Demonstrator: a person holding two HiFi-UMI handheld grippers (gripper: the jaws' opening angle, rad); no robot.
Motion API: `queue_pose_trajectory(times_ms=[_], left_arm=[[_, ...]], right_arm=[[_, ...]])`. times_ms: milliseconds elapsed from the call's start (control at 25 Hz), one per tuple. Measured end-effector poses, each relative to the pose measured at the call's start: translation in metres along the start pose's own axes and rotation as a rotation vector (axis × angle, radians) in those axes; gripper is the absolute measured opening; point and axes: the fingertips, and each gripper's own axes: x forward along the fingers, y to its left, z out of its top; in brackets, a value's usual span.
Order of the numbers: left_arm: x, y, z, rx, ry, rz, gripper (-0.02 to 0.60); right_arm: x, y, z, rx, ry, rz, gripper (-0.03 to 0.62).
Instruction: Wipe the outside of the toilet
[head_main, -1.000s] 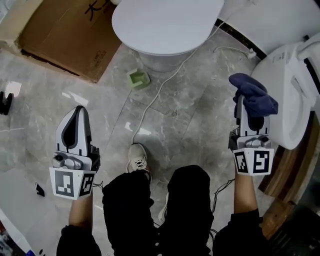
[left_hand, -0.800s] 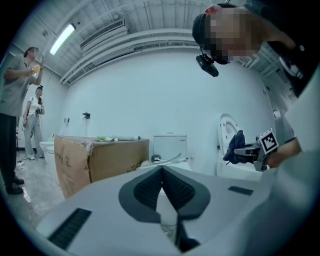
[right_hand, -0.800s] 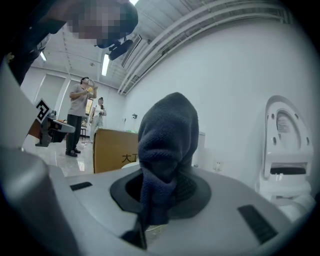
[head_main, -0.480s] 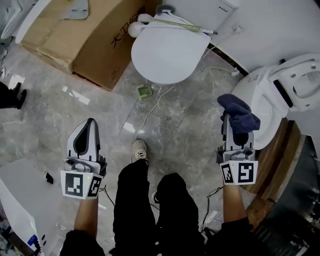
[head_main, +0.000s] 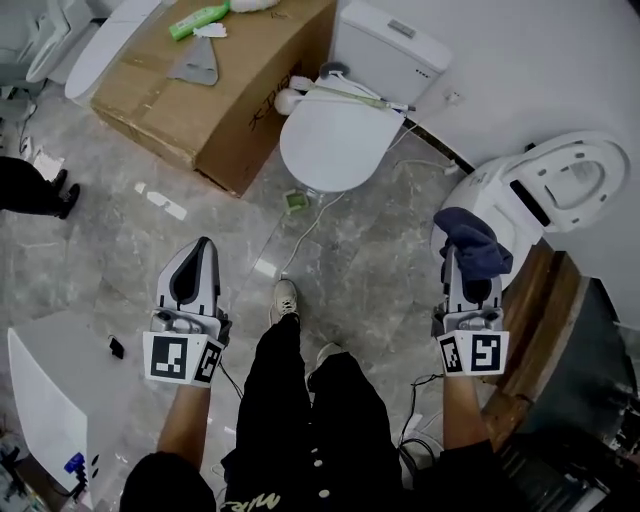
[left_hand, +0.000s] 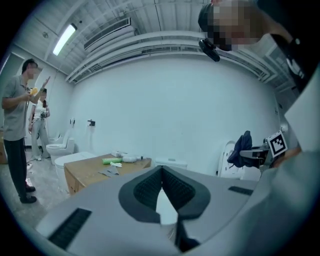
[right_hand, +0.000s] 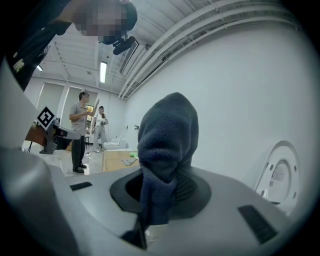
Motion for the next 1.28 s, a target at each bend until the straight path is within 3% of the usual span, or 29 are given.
queue_pose_trajectory(times_ms=[280,720,1280], left_arm=[[-0.023,-0.003,0.078,-0.019,-0.019,-0.005,0.009],[-0.025,0.007,0.174,0.035,-0.105,-0.038,0.009],[-0.021,0.013,0.233,0.060,-0.209,-0.061,0.009]], right_arm=[[-0.018,-0.002,0.073,0.013,0.000,-0.013,0.069],[-0.011,0.008,0.173,0.002,-0.098,-0.045,0.069],[-0.016,0.014,0.216,0.036,-0.165,-0.111,0.069]])
